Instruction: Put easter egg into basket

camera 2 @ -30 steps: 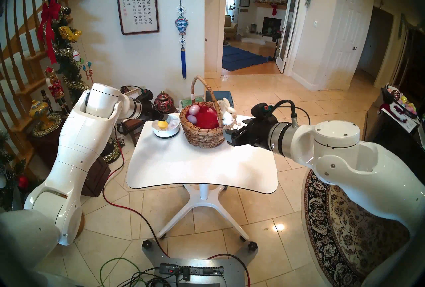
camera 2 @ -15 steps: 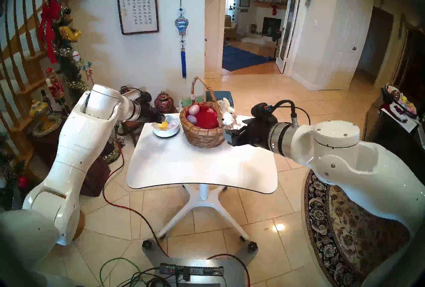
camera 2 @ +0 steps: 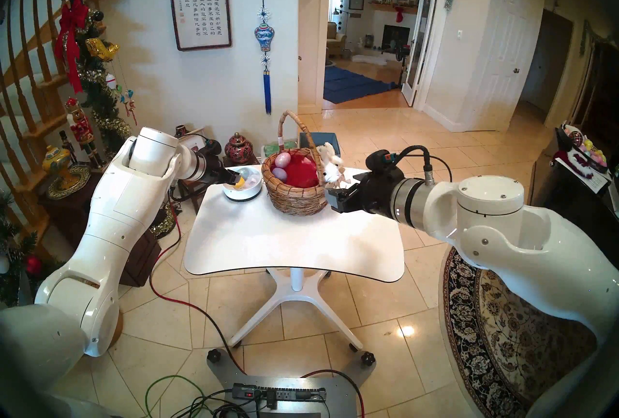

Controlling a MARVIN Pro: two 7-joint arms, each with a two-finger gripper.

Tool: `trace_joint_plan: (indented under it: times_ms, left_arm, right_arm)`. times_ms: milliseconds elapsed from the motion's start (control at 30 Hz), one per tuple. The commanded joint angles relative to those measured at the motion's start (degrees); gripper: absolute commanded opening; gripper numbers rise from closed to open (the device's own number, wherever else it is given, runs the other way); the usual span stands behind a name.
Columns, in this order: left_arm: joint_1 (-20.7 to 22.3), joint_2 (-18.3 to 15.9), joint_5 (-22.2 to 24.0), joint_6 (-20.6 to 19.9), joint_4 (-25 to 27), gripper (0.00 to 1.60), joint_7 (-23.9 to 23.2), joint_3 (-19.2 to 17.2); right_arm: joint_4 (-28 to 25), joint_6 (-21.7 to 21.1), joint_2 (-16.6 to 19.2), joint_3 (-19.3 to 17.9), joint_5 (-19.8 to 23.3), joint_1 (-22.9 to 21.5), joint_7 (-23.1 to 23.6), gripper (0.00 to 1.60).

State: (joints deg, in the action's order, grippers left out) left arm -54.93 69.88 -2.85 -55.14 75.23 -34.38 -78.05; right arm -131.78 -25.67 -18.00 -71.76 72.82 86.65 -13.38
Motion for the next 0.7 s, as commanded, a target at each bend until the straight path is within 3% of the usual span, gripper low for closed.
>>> trace_joint_plan:
  times_ms: [0,667]
  left_arm:
    - [2.5,0.4,-0.1,0.1,-1.0,1.39,-0.6,0.0]
    - [4.2,1.8,-2.5,0.1,-4.0,1.4,-1.5,0.3]
  right_arm:
    - [0.0,0.2,-0.1,-0.5,-0.1,-0.6,0.0,1.6]
    - [0.0,0.2,0.0,-0.5,-0.1,-0.6,0.0,1.6]
